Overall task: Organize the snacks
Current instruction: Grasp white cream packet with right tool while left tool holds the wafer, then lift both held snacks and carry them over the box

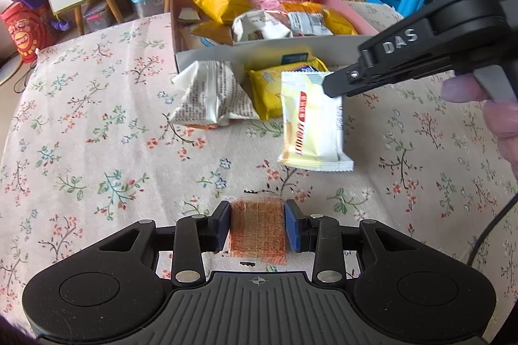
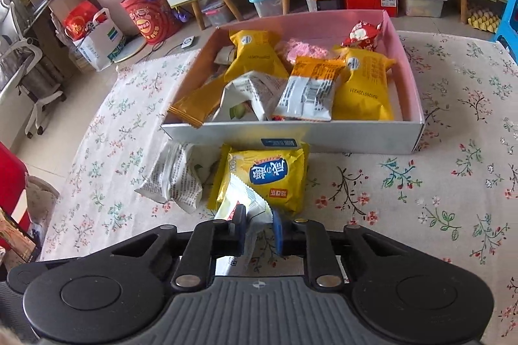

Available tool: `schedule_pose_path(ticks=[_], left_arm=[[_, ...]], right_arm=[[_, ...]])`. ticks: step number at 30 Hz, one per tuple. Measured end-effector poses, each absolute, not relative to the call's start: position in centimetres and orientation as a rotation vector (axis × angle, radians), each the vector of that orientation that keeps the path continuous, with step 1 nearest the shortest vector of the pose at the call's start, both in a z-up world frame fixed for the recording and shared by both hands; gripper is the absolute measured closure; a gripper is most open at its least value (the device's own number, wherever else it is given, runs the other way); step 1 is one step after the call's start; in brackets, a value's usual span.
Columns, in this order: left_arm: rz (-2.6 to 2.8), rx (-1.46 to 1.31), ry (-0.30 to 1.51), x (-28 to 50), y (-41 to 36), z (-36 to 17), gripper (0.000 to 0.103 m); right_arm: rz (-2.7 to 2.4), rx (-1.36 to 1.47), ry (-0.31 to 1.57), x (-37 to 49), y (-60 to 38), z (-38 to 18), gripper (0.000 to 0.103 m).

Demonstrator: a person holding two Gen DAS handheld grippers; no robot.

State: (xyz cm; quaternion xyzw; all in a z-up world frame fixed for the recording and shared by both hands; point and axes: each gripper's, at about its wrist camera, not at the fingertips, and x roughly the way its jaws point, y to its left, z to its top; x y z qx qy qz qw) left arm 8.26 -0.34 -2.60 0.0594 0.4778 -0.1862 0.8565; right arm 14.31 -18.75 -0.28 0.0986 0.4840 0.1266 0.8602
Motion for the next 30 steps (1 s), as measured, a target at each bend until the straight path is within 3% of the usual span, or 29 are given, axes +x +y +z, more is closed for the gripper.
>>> schedule_pose_path(ticks=[9, 13, 15, 18, 25, 30], left_arm=[[-0.386, 0.119, 1.001, 8.5, -0.2, -2.5, 0.07], [-0.39, 0.12, 1.005, 8.4, -0.2, -2.6, 0.07], [-0.388, 0.118, 1.005, 8.4, -0.2, -2.6, 0.07], [-0.384, 0.114, 1.007, 8.6, -0.1, -2.6, 0.07], [-0.383, 0.113, 1.015, 8.7, -0.1, -2.8, 0.07], [-0.378, 0.113, 1.019, 8.7, 0.0, -3.0, 0.07]], right_arm=[[0.224, 0.169, 0.952, 14.4, -19.9, 0.3, 0.1], [0.172, 0.223, 0.966, 15.1, -21.2, -0.3, 0.092], [0.161, 0.256, 0.984, 15.2, -21.6, -0.6, 0.066], [0.165, 0.247, 0.998, 15.1, -21.3, -0.9, 0.054], [0.225, 0.147, 1.02, 14.6, -18.4, -2.2, 0.05], [0.243, 0.073, 1.038, 14.5, -16.9, -3.0, 0.054]])
